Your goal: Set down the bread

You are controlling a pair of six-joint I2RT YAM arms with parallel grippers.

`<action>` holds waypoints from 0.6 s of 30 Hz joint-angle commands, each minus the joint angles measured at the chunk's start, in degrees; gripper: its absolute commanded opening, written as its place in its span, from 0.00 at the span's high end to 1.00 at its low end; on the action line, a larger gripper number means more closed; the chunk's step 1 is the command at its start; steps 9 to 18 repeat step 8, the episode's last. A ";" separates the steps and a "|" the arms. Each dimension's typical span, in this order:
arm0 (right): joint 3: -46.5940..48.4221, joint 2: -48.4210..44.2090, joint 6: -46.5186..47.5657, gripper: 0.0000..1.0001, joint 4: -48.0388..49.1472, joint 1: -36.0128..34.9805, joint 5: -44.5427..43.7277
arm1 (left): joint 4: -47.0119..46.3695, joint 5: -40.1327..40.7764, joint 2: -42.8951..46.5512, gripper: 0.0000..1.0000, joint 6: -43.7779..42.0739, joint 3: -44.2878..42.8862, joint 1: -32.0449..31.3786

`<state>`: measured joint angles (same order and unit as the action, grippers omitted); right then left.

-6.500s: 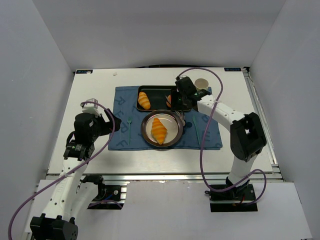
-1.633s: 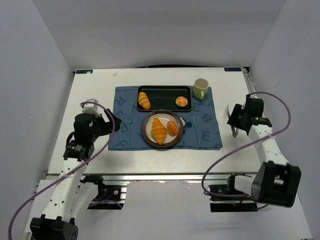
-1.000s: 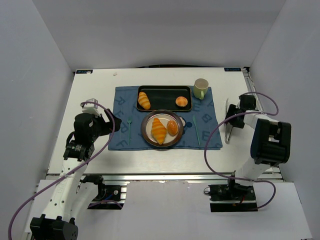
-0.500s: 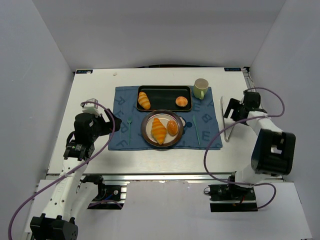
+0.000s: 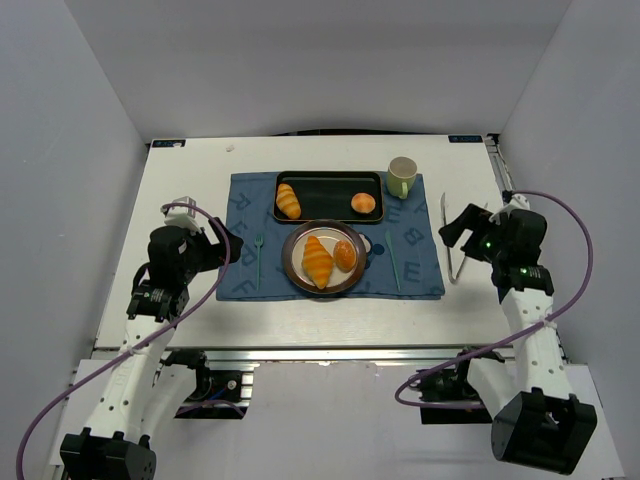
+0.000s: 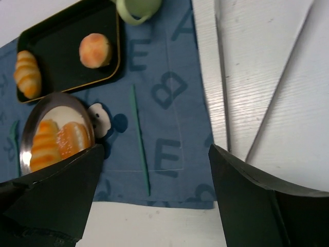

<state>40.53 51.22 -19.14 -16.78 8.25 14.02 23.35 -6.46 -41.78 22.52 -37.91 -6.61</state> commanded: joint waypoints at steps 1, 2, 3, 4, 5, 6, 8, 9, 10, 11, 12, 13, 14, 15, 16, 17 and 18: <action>1.21 -1.04 -0.99 0.11 0.96 0.10 6.37 | -1.03 0.04 0.82 0.02 0.06 0.21 -0.24; 1.65 -0.95 -0.73 0.11 0.43 0.19 6.46 | -1.03 0.13 0.91 0.02 0.06 0.29 -0.24; 1.74 -0.95 -0.55 0.11 0.51 0.10 6.72 | -0.94 0.04 1.00 0.02 0.06 0.21 -0.24; 1.65 -1.04 -0.46 0.11 0.52 0.10 6.89 | -0.94 0.22 1.09 0.02 0.06 0.29 -0.24; 1.48 -1.12 -0.29 0.10 0.43 0.10 7.16 | -0.94 0.22 1.17 0.02 0.06 0.21 -0.24; 1.13 -1.21 0.41 0.11 0.60 0.01 7.51 | -0.94 0.31 1.44 0.02 0.06 0.29 -0.24; 0.86 -0.95 0.59 0.11 0.34 0.10 7.69 | -0.94 0.66 1.79 0.02 0.06 0.38 -0.24; 0.86 -0.95 0.59 0.11 0.34 0.10 7.69 | -0.94 0.66 1.79 0.02 0.06 0.38 -0.24; 0.86 -0.95 0.59 0.11 0.34 0.10 7.69 | -0.94 0.66 1.79 0.02 0.06 0.38 -0.24; 0.86 -0.95 0.59 0.11 0.34 0.10 7.69 | -0.94 0.66 1.79 0.02 0.06 0.38 -0.24; 0.86 -0.95 0.59 0.11 0.34 0.10 7.69 | -0.94 0.66 1.79 0.02 0.06 0.38 -0.24; 0.86 -0.95 0.59 0.11 0.34 0.10 7.69 | -0.94 0.66 1.79 0.02 0.06 0.38 -0.24; 0.86 -0.95 0.59 0.11 0.34 0.10 7.69 | -0.94 0.66 1.79 0.02 0.06 0.38 -0.24; 0.86 -0.95 0.59 0.11 0.34 0.10 7.69 | -0.94 0.66 1.79 0.02 0.06 0.38 -0.24; 0.86 -0.95 0.59 0.11 0.34 0.10 7.69 | -0.94 0.66 1.79 0.02 0.06 0.38 -0.24; 0.86 -0.95 0.59 0.11 0.34 0.10 7.69 | -0.94 0.66 1.79 0.02 0.06 0.38 -0.24; 0.86 -0.95 0.59 0.11 0.34 0.10 7.69 | -0.94 0.66 1.79 0.02 0.06 0.38 -0.24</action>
